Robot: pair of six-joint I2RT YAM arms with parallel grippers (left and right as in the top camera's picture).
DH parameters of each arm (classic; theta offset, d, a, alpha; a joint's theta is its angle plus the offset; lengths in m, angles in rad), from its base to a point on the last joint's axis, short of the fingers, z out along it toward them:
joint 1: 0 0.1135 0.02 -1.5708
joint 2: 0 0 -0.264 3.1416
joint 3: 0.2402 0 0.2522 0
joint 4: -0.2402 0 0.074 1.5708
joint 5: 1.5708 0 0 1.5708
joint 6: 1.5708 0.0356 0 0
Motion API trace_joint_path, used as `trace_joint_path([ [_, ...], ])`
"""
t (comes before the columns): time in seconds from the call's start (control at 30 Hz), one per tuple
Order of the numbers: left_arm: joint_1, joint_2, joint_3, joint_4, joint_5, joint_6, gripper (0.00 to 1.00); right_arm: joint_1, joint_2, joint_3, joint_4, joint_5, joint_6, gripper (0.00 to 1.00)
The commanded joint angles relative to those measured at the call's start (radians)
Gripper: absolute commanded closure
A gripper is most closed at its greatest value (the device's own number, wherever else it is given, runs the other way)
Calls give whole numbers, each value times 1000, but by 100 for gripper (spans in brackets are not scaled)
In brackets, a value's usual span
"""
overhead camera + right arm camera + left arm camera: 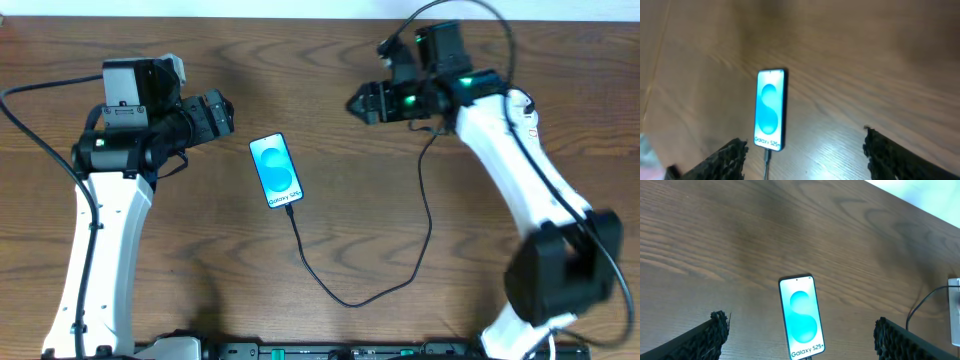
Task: Plug charger to phone and switch on socket
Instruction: 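Release the phone with the left gripper and retract both arms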
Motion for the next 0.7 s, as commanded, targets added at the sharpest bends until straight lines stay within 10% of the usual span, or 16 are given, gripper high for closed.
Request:
trace_joint_path([
  [0.0, 0, -1, 8, -2, -10, 17, 5, -55, -76, 9, -57, 148, 0, 42],
  [0.13, 0, -1, 8, -2, -11, 17, 5, -140, -135, 9, -154, 159, 0, 74],
  [0.67, 0, -1, 8, -2, -11, 17, 5, -259, -161, 9, -250, 155, 0, 81],
])
